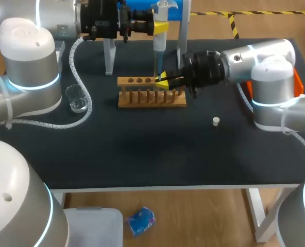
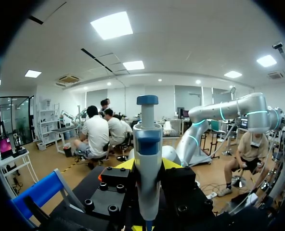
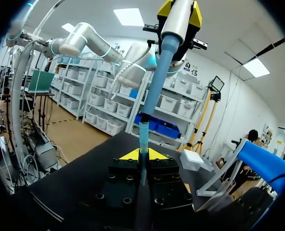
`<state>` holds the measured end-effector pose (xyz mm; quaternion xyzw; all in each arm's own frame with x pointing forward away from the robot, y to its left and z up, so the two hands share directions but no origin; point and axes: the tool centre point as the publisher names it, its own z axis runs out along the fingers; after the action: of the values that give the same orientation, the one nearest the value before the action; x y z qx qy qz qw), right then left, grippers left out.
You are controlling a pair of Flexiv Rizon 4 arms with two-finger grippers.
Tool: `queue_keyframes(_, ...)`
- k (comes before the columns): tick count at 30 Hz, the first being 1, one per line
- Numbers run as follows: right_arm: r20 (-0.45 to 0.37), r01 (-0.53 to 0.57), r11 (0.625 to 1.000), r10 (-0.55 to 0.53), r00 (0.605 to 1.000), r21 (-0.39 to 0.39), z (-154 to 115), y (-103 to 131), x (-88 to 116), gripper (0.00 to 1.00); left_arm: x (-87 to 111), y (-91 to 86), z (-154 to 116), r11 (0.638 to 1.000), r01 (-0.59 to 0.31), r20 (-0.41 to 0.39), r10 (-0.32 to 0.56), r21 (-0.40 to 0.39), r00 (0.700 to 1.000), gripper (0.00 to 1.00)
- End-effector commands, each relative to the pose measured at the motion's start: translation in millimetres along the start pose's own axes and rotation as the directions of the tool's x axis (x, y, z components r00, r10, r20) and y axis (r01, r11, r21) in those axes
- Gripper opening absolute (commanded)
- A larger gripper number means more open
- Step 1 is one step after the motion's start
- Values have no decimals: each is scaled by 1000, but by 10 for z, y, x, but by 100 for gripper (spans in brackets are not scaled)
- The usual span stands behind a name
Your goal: Invert the test tube, pick up the pipette, mount the tip to pipette, aspirate from beaker and dispense into the tube, eject the tip, return the pipette, and cap with the stopper.
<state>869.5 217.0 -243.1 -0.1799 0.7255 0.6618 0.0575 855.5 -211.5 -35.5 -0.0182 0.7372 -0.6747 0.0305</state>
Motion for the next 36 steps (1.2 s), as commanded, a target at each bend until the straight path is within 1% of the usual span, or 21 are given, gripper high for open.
queue_keyframes(1,1,1,1000,-1,1000,-2,-2,3,16,0,-4,-1,2,1000,-1,0,1,1,1000,0)
queue_keyframes(7,1,-5,1000,5,1000,-21,-7,48,23,0,-4,-1,2,1000,-1,0,1,1,1000,0)
queue_keyframes(13,13,-78,993,79,997,-88,-10,62,59,0,-4,-1,2,1000,-1,0,1,1,1000,0)
queue_keyframes(19,12,-160,972,164,986,-172,24,112,115,0,-4,-1,2,1000,-1,0,1,1,1000,0)
queue_keyframes(24,15,-222,950,231,973,-220,51,146,136,0,-4,-1,2,1000,-1,0,1,1,1000,0)
queue_keyframes(29,19,-223,953,232,973,-205,62,177,139,0,-4,-1,2,1000,-1,0,1,1,1000,0)
queue_keyframes(31,17,-247,947,256,967,-204,64,187,138,0,-4,-1,2,1000,-1,0,1,1,1000,0)
queue_keyframes(36,15,-264,949,270,963,-171,71,210,145,0,-4,-1,2,1000,-1,0,1,1,1000,0)
